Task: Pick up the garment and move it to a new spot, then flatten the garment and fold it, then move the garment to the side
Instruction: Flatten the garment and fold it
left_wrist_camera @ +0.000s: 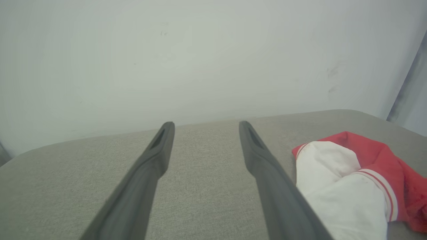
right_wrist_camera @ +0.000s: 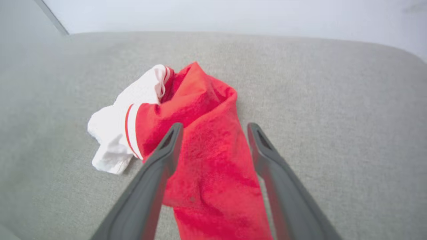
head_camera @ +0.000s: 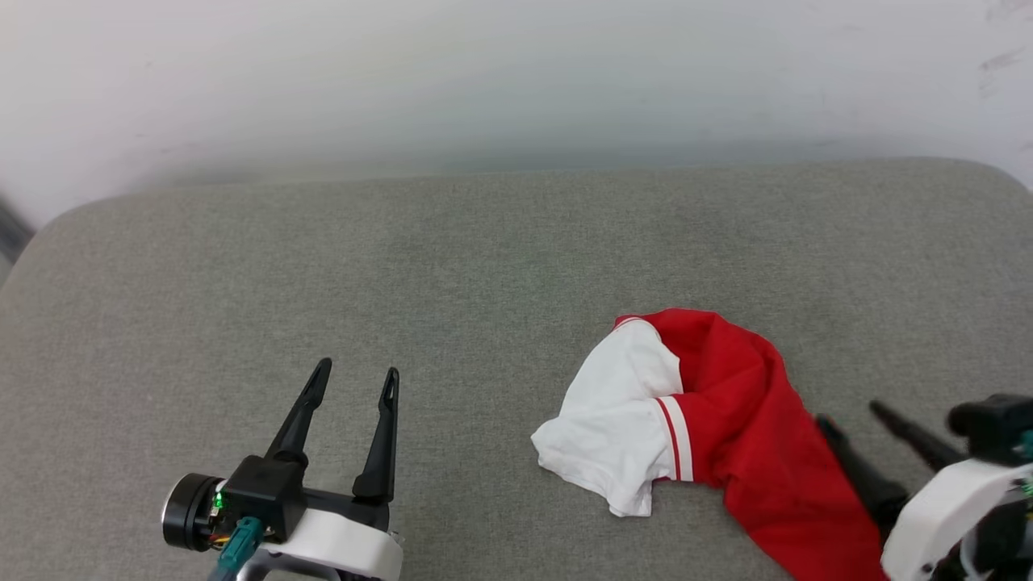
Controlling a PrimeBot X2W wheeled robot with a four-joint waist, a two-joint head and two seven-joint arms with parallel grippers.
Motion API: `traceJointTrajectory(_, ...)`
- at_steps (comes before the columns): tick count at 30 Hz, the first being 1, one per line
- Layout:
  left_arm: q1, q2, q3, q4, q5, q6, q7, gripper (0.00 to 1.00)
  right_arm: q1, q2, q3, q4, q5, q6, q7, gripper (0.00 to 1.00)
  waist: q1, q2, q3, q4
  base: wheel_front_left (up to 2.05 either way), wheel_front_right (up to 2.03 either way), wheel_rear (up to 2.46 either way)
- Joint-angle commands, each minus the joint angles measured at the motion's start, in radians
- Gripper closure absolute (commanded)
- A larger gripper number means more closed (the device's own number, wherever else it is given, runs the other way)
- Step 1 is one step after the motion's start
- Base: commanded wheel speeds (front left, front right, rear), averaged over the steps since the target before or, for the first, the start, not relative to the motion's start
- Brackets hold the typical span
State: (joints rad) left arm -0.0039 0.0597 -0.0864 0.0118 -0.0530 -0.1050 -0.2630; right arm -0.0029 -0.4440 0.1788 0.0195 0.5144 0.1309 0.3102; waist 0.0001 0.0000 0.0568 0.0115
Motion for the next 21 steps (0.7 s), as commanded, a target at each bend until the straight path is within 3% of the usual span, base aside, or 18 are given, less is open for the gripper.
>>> traceJointTrajectory(1, 0.009, -0.002, 0.002, -0.003, -0.015, 0.001, -0.003, 0.00, -0.009, 0.006, -0.025, -0.032, 0.009, 0.000, -0.047, 0.00, -0.0001, 0.0000, -0.006, -0.007, 0.00, 0.00, 0.00)
traceJointTrajectory(7, 0.015, -0.008, -0.046, 0.027, -0.098, -0.009, -0.003, 0.00, -0.002, 0.055, -0.098, -0.130, -0.049, 0.000, -0.290, 0.00, -0.0001, 0.0000, 0.000, -0.021, 0.00, 0.00, 0.00)
traceJointTrajectory(10, -0.020, -0.008, -0.097, 0.046, -0.157, -0.017, 0.051, 0.00, 0.004, 0.082, -0.106, -0.127, -0.107, 0.000, -0.424, 0.00, -0.0001, 0.0000, 0.015, -0.027, 0.00, 0.00, 0.00)
traceJointTrajectory(12, -0.072, 0.006, -0.174, 0.023, -0.195, -0.022, 0.191, 0.00, 0.001, 0.099, -0.122, -0.118, -0.131, 0.000, -0.486, 0.00, -0.0001, 0.0000, 0.036, -0.028, 0.00, 0.00, 0.00)
traceJointTrajectory(13, -0.072, 0.006, -0.174, 0.023, -0.195, -0.022, 0.191, 0.00, 0.001, 0.099, -0.122, -0.118, -0.131, 0.000, -0.486, 0.00, -0.0001, 0.0000, 0.036, -0.028, 0.00, 0.00, 0.00)
traceJointTrajectory(17, -0.163, 0.051, -0.288, -0.015, -0.217, -0.024, 0.449, 0.00, -0.011, 0.122, -0.129, -0.103, -0.150, 0.000, -0.521, 0.00, -0.0001, 0.0000, 0.068, -0.033, 0.00, 0.00, 0.00)
traceJointTrajectory(19, -0.212, 0.047, -0.339, -0.037, -0.267, -0.025, 0.574, 0.00, -0.020, 0.128, -0.124, -0.100, -0.155, 0.000, -0.533, 0.00, -0.0001, 0.0000, 0.087, -0.038, 0.00, 0.00, 0.00)
traceJointTrajectory(21, -0.273, 0.088, -0.392, -0.045, -0.268, -0.025, 0.695, 0.00, -0.026, 0.132, -0.120, -0.099, -0.161, 0.000, -0.542, 0.00, -0.0001, 0.0000, 0.108, -0.046, 0.00, 0.00, 0.00)
